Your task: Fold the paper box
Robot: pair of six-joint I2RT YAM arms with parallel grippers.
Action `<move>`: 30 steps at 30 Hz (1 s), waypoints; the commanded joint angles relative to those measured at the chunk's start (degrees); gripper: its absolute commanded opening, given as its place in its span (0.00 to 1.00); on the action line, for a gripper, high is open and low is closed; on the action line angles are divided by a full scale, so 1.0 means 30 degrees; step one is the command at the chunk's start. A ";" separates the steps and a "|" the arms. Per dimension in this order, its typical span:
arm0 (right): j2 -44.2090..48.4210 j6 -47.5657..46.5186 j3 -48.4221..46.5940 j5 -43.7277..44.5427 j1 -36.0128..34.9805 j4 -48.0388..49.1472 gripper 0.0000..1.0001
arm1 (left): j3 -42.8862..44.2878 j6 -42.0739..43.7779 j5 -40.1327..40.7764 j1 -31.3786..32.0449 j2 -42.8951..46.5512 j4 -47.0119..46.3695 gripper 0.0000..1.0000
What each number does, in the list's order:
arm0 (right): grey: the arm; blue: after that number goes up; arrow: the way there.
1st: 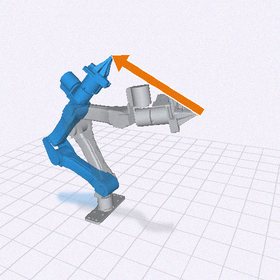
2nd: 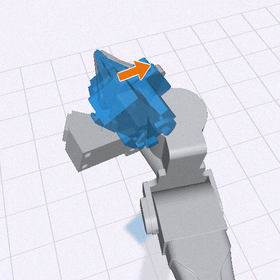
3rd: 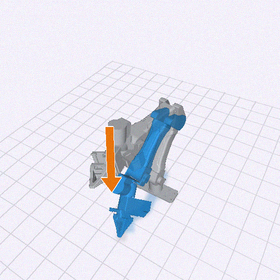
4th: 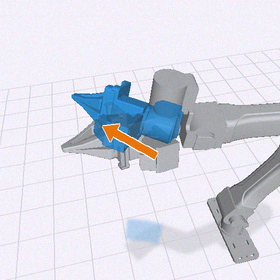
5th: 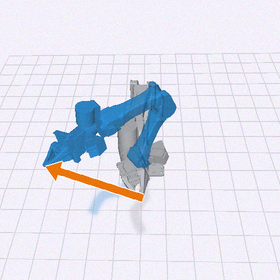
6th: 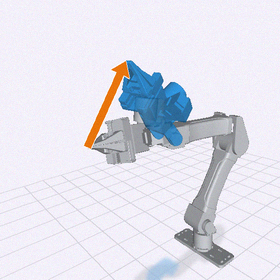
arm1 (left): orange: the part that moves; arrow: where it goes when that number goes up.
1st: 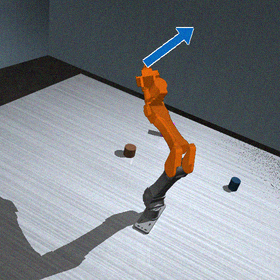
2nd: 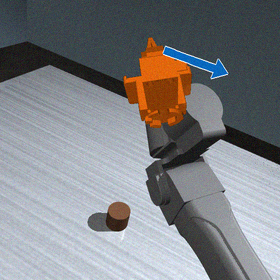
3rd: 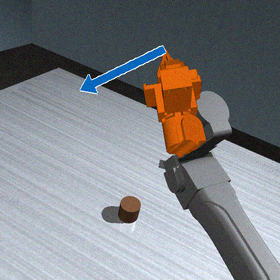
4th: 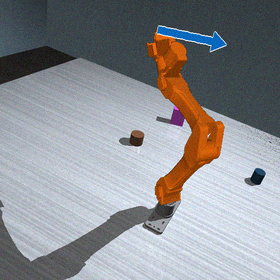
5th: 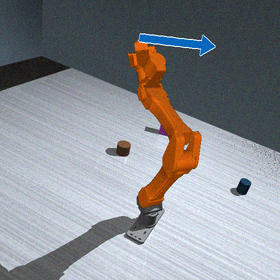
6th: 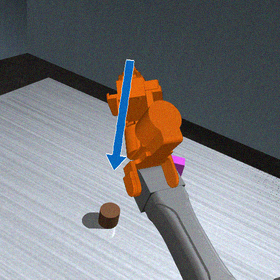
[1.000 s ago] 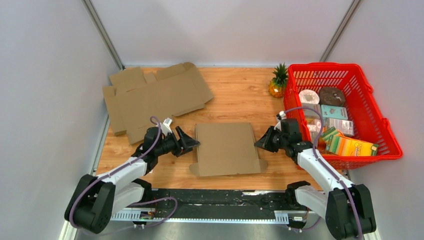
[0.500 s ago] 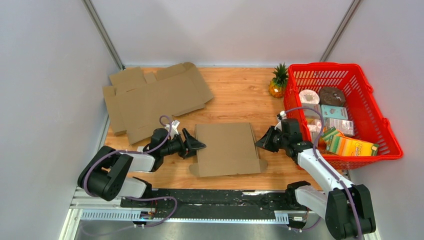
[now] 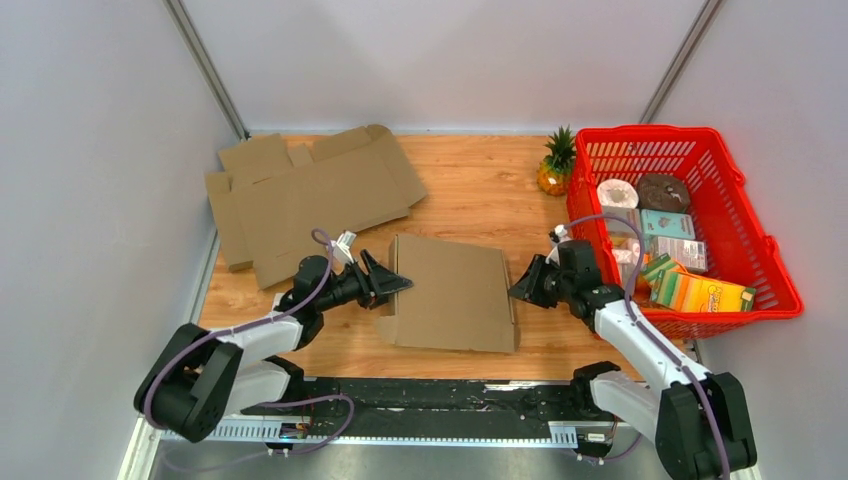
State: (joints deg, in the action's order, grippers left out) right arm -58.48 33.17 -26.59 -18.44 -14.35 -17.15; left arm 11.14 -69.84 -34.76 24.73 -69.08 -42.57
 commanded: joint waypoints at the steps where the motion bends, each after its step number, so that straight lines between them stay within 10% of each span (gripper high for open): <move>1: 0.1559 -0.0685 -0.0274 0.0726 -0.0431 -0.3270 0.41 | 0.1471 0.2243 0.0277 0.0106 0.2514 0.4715 0.52; 5: 0.4195 -0.0073 -0.2441 0.1688 -0.2067 -0.5296 0.76 | 0.2642 0.3620 0.1448 -0.0040 0.4973 1.0246 0.51; 9: 0.5138 -0.0827 -0.4463 0.5250 -0.8519 -0.5477 0.99 | 0.3581 0.4385 0.0867 -0.0800 0.5565 1.2896 0.50; 15: 0.2446 -0.4196 -0.7423 1.6927 -1.9865 -0.5826 1.00 | 0.4988 0.4297 -0.0599 -0.1095 0.5243 1.5738 0.40; 30: -0.7157 -1.0968 -1.1643 2.2074 -2.8671 -0.1756 1.00 | 0.5372 -0.0505 -0.2064 -0.2442 0.7468 2.4471 0.19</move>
State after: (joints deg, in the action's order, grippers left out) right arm -74.15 4.93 -57.25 39.94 -98.28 -28.12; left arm 29.39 -64.05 -37.39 18.46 -48.18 23.64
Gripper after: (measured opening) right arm 0.998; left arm 0.708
